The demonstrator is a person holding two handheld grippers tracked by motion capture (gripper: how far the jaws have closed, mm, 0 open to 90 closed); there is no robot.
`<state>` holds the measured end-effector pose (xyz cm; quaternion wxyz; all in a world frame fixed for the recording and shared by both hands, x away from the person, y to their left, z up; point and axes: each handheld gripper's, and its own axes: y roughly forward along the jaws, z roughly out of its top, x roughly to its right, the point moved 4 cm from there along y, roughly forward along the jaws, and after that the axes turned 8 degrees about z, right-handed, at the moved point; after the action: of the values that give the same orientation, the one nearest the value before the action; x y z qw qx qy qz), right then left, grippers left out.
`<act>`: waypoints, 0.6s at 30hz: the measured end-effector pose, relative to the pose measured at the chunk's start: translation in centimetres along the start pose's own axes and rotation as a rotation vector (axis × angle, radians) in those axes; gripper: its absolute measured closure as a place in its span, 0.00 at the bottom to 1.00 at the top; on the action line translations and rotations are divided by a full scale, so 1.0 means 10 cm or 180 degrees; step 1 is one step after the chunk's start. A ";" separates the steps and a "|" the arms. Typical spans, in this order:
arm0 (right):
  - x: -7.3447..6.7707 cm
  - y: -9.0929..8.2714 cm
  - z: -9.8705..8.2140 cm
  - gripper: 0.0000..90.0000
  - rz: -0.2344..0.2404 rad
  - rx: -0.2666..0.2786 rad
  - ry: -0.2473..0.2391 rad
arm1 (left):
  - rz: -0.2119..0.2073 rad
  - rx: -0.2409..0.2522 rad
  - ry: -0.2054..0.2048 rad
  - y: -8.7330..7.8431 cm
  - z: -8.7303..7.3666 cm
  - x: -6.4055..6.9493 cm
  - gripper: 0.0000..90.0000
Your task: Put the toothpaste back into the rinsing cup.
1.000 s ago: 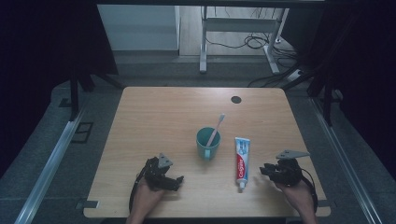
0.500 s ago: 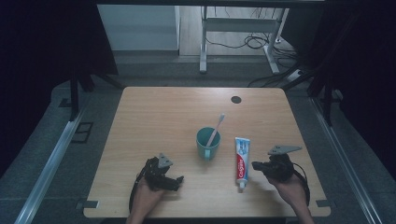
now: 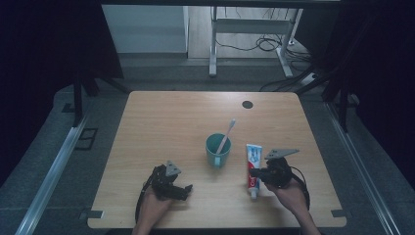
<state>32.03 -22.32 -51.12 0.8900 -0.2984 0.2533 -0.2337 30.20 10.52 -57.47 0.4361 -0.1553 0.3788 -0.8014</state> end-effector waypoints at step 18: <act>-0.05 0.27 -0.17 0.99 0.0064 -0.0256 -0.0027 | -0.0002 0.0001 -0.0001 0.00 0.00 0.00 0.01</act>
<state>31.40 -20.82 -53.91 0.8807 -0.3323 0.2618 -0.2131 30.20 10.52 -57.47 0.4360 -0.1556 0.3785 -0.8015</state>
